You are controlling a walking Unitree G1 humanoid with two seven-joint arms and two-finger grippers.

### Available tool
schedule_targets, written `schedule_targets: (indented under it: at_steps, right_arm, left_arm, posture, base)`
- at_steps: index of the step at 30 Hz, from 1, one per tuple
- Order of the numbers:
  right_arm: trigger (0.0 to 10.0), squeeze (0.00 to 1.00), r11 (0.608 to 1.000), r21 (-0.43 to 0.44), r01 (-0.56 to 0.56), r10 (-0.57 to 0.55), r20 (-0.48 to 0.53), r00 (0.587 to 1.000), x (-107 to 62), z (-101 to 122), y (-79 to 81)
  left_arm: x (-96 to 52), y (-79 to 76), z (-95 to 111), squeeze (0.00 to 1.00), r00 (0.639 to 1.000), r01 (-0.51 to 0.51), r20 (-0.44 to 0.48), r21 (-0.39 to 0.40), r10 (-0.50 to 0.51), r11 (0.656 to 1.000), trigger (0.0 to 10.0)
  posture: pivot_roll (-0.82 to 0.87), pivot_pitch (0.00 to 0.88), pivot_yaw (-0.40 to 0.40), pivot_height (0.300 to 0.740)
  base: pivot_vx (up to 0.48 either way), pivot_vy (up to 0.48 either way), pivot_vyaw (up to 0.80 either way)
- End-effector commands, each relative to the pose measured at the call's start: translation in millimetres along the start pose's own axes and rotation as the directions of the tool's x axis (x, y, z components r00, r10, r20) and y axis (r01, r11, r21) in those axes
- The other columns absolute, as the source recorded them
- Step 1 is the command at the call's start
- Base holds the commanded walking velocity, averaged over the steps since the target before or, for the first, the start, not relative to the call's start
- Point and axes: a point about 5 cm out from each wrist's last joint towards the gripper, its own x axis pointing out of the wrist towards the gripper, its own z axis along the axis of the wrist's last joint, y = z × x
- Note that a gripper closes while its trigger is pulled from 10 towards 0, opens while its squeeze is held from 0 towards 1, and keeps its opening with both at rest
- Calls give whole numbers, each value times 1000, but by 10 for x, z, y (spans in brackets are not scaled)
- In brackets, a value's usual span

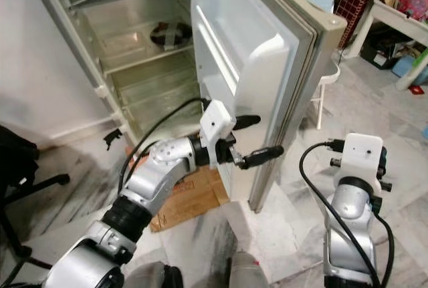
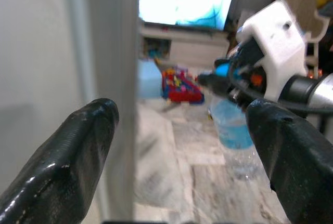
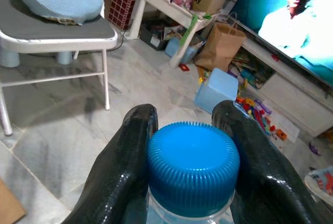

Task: Restocking fridge

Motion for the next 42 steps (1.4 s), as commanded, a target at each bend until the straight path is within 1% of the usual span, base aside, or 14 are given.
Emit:
schedule_targets:
  at_steps: [1, 5, 11, 17, 21, 22, 24, 25, 27, 28, 29, 35, 38, 42]
  right_arm:
    - [10000, 0, 1000, -7, 25, -25, 14, 1000, 12, 36, -58]
    - [10000, 0, 1000, -9, 25, -25, 15, 1000, 25, 43, -55]
    - [10000, 0, 999, -19, 30, -29, 19, 999, 80, 63, -62]
    - [10000, 0, 999, -20, 29, -28, 19, 999, 100, 71, -54]
    - [10000, 0, 1000, -6, 4, -4, 16, 1000, 105, 69, -17]
    - [10000, 0, 1000, -6, 4, -4, 16, 1000, 105, 69, -17]
    - [10000, 0, 999, 25, -46, 46, 20, 999, 113, 90, 81]
    - [10000, 0, 999, 25, -46, 46, 20, 999, 113, 90, 81]
    - [10000, 0, 991, 63, -122, 120, 36, 992, 123, 133, 232]
    - [10000, 0, 991, 63, -122, 120, 36, 992, 123, 133, 232]
    - [10000, 0, 984, 81, -159, 156, 39, 987, 131, 152, 323]
    - [10000, 0, 964, 135, -230, 223, 68, 973, 141, 221, 519]
    - [10000, 0, 946, 175, -274, 260, 99, 961, 146, 259, 605]
    - [10000, 0, 939, 184, -289, 271, 118, 955, 178, 270, 665]
  left_arm:
    - [76, 10, 122, 0, 998, -29, 53, 33, 27, 999, 10000]
    - [15, 122, 164, 0, 987, -140, 85, 60, 135, 988, 10000]
    - [-466, 394, 132, 0, 919, -387, 118, 88, 376, 918, 10000]
    - [-862, 421, 75, 0, 871, -489, 112, 112, 478, 865, 10000]
    - [-1349, 462, -37, 0, 706, -708, 105, 115, 700, 697, 10000]
    - [-1349, 462, -37, 0, 706, -708, 105, 115, 700, 697, 10000]
    - [-1664, 448, -187, 0, 583, -811, 65, 115, 810, 574, 10000]
    - [-1664, 448, -187, 0, 583, -811, 65, 115, 810, 574, 10000]
    - [-1928, 408, -298, 0, 463, -883, 29, 104, 886, 458, 10000]
    - [-1928, 408, -298, 0, 463, -883, 29, 104, 886, 458, 10000]
    - [-2047, 399, -335, 0, 401, -908, 21, 136, 916, 395, 10000]
    - [-2274, 371, -403, 0, 239, -961, 4, 142, 971, 236, 10000]
    - [-2324, 364, -443, 0, 197, -970, -6, 141, 980, 196, 10000]
    - [-2272, 382, -449, 0, 225, -964, -2, 142, 974, 223, 10000]
  posture:
    - [-135, 99, 45, 740]
    - [-131, 100, 38, 740]
    - [-110, 103, 24, 740]
    - [-103, 106, 18, 740]
    - [-85, 108, 7, 740]
    - [-85, 108, 7, 740]
    - [-62, 109, -7, 740]
    - [-62, 109, -7, 740]
    - [-32, 111, -23, 740]
    - [-32, 111, -23, 740]
    - [-24, 109, -27, 740]
    - [-6, 77, -38, 740]
    - [-4, 55, -36, 740]
    - [8, 32, -38, 740]
  base:
    - [0, 0, 0]
    - [0, 0, 0]
    - [0, 0, 0]
    - [0, 0, 0]
    - [0, 0, 0]
    - [0, 0, 0]
    - [0, 0, 0]
    - [0, 0, 0]
    - [0, 0, 0]
    - [0, 0, 0]
    - [0, 0, 0]
    - [0, 0, 0]
    - [0, 0, 0]
    - [0, 0, 0]
